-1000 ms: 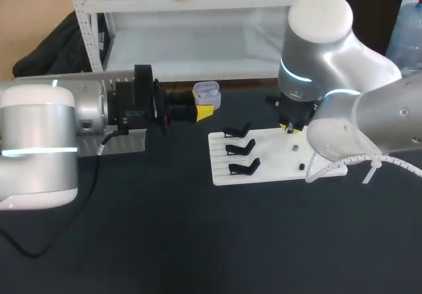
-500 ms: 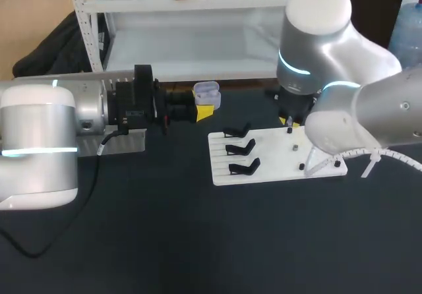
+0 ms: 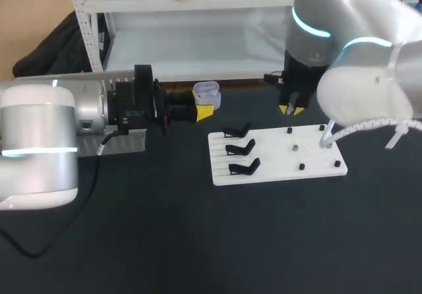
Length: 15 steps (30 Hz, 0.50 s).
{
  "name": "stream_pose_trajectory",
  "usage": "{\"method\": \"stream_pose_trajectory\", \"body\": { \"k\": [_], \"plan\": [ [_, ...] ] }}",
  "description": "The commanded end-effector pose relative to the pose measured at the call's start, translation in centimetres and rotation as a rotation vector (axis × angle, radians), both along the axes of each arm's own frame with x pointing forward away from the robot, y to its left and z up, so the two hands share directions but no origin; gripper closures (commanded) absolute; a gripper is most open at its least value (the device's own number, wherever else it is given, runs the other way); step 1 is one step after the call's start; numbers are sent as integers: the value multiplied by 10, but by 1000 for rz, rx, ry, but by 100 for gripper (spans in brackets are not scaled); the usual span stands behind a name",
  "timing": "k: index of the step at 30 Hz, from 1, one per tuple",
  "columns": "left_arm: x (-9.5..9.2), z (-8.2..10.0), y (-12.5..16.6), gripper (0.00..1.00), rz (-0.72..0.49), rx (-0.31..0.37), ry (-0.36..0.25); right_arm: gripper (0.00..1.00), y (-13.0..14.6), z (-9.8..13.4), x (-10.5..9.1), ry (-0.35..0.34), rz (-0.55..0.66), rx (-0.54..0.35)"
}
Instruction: Pick up each earbud case from the left stands, insert the matching earbuds, close the lid, and place the case in the box.
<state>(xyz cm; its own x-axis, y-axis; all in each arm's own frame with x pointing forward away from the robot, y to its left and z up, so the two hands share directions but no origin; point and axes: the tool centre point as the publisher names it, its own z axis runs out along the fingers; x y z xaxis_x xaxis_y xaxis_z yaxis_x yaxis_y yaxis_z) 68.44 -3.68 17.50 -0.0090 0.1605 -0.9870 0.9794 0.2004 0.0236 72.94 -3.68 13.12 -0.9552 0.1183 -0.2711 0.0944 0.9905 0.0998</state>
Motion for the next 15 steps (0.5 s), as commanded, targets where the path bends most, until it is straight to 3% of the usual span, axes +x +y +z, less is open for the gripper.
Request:
{"method": "stream_pose_trajectory", "body": {
  "k": [1, 5, 15],
  "plan": [
    [-1, -1, 0, 100, 4, -3, -2, 100, -3, 49, -32, -13, 42, -3],
    [-1, -1, 0, 100, 4, -3, -2, 100, 5, 66, -51, -16, 90, 0],
    [-1, -1, 0, 100, 4, -3, -2, 100, 6, 74, -52, -23, 97, 16]
  ]
}}
